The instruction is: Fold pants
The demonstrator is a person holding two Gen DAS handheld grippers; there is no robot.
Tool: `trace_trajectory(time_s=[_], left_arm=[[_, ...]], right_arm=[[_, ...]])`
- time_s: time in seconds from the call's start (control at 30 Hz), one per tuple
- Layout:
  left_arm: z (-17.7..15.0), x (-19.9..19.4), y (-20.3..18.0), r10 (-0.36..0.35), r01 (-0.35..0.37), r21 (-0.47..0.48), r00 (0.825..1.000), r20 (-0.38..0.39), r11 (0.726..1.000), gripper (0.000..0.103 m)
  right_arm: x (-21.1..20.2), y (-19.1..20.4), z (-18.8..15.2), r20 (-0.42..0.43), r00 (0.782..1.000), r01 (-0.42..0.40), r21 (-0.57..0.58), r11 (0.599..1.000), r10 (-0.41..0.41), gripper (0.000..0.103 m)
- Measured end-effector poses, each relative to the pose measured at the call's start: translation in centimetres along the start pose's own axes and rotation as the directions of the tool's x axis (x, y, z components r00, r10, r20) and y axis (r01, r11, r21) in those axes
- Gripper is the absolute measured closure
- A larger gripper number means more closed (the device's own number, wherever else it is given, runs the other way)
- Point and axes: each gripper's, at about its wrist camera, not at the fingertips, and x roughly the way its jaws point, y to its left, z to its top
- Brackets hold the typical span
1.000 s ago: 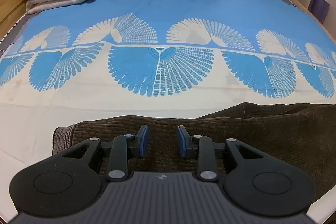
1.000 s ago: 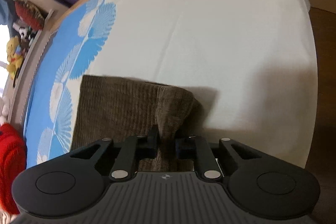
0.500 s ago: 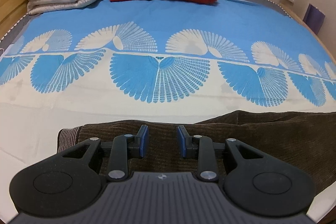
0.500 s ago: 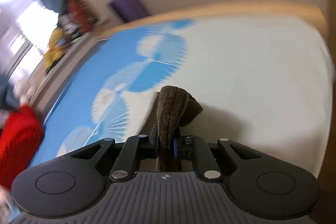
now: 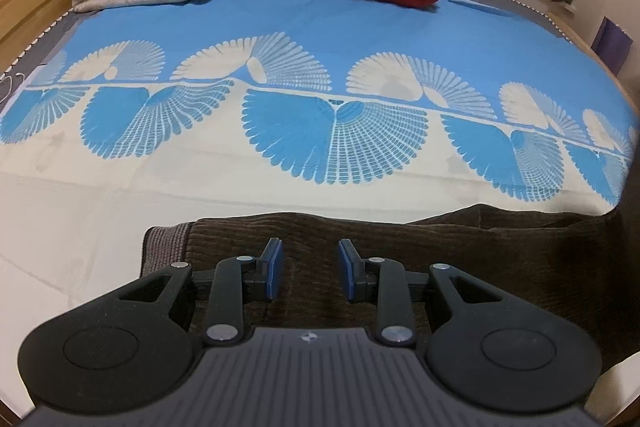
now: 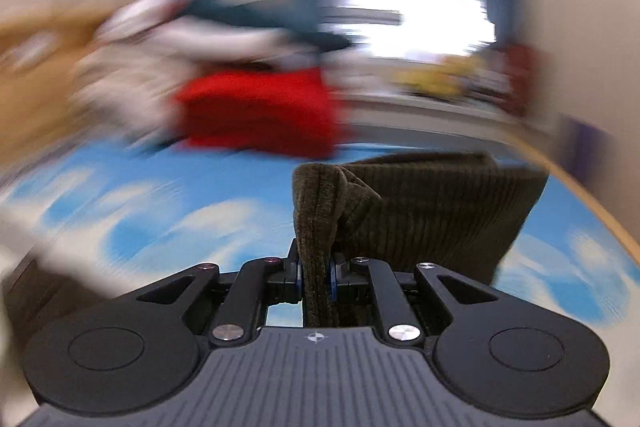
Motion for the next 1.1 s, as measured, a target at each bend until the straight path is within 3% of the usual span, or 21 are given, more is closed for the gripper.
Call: trace_trajectory(time_s=[0.03,0.1,0.17,0.2,0.23,0.27,0.37,0.43,0.5,0.57,0.67,0.73,0.77,0.8,0.83,0.9,1.0,1.1], left_arm=[[0.0,0.0,0.3,-0.001,0.001,-0.002,1.0,0.002,1.0,0.07],[0.0,0.0,0.7,0.003,-0.003,-0.005,1.0,0.0,1.0,0.07],[0.0,0.1,1.1,0.006,-0.006,-0.02,1.0,-0.007,1.0,0.07],[0.0,0.1,1.3,0.003,-0.003,-0.028,1.0,-0.007,1.0,0.07],[0.0,0.1,1.3,0.001,-0.002,-0.032,1.0,-0.007,0.999,0.069],[0.0,0.0,1.3,0.001,-0.001,-0.032,1.0,-0.006,0.999,0.069],[0.1,0.1,1.0,0.0,0.0,-0.02,1.0,-0.004,1.0,0.069],[0.1,0.3,0.8,0.002,-0.003,-0.016,1.0,-0.01,1.0,0.069],[0.1,0.7,0.4,-0.021,0.02,-0.03,0.999,-0.026,0.999,0.069],[-0.2,1.4,-0.2,-0.102,0.097,-0.06,0.992,-0.072,0.993,0.065],[-0.9,3.0,-2.0,-0.251,0.237,-0.104,0.955,-0.158,0.966,0.063],[-1.1,4.2,-3.7,-0.36,0.339,-0.131,0.91,-0.205,0.932,0.063],[-1.2,4.7,-4.6,-0.401,0.378,-0.14,0.889,-0.219,0.915,0.061],[-1.2,5.2,-5.6,-0.446,0.421,-0.149,0.865,-0.23,0.895,0.056],[-1.3,5.6,-6.5,-0.479,0.454,-0.157,0.845,-0.237,0.877,0.05],[-1.5,7.0,-8.0,-0.529,0.497,-0.182,0.81,-0.252,0.848,0.041],[-1.7,9.1,-9.9,-0.536,0.5,-0.193,0.796,-0.282,0.844,0.04],[-1.6,11.3,-11.2,-0.491,0.458,-0.177,0.81,-0.32,0.871,0.04]], right_arm=[[1.3,2.4,-0.8,-0.094,0.99,-0.106,-0.047,0.993,0.102,0.088],[3.3,6.6,-3.1,-0.276,0.937,-0.258,-0.14,0.956,0.213,0.084],[4.4,9.8,-5.7,-0.414,0.871,-0.384,-0.241,0.891,0.263,0.083],[4.4,10.5,-6.4,-0.448,0.851,-0.421,-0.266,0.867,0.275,0.083],[4.3,10.9,-6.7,-0.457,0.845,-0.437,-0.286,0.853,0.28,0.083],[4.0,10.8,-6.6,-0.447,0.849,-0.434,-0.288,0.854,0.28,0.079],[3.6,9.5,-5.7,-0.395,0.877,-0.38,-0.22,0.899,0.274,0.052],[4.1,9.2,-5.5,-0.387,0.881,-0.368,-0.197,0.909,0.273,0.051],[4.7,9.6,-5.6,-0.405,0.871,-0.38,-0.202,0.903,0.276,0.051],[5.4,10.7,-6.3,-0.428,0.861,-0.4,-0.232,0.887,0.276,0.051],[6.8,12.3,-7.9,-0.47,0.841,-0.433,-0.288,0.854,0.267,0.051],[6.7,12.9,-8.4,-0.462,0.847,-0.441,-0.335,0.832,0.263,0.054],[6.8,13.0,-8.7,-0.467,0.844,-0.445,-0.337,0.83,0.262,0.06],[6.9,13.0,-8.9,-0.483,0.834,-0.456,-0.33,0.827,0.267,0.083],[6.6,12.9,-8.8,-0.481,0.832,-0.465,-0.33,0.821,0.278,0.086],[5.2,12.6,-8.3,-0.431,0.852,-0.466,-0.365,0.806,0.297,0.09],[2.9,11.1,-7.2,-0.381,0.851,-0.492,-0.333,0.804,0.363,0.09],[1.8,10.6,-8.1,-0.423,0.812,-0.545,-0.306,0.781,0.401,0.086]])
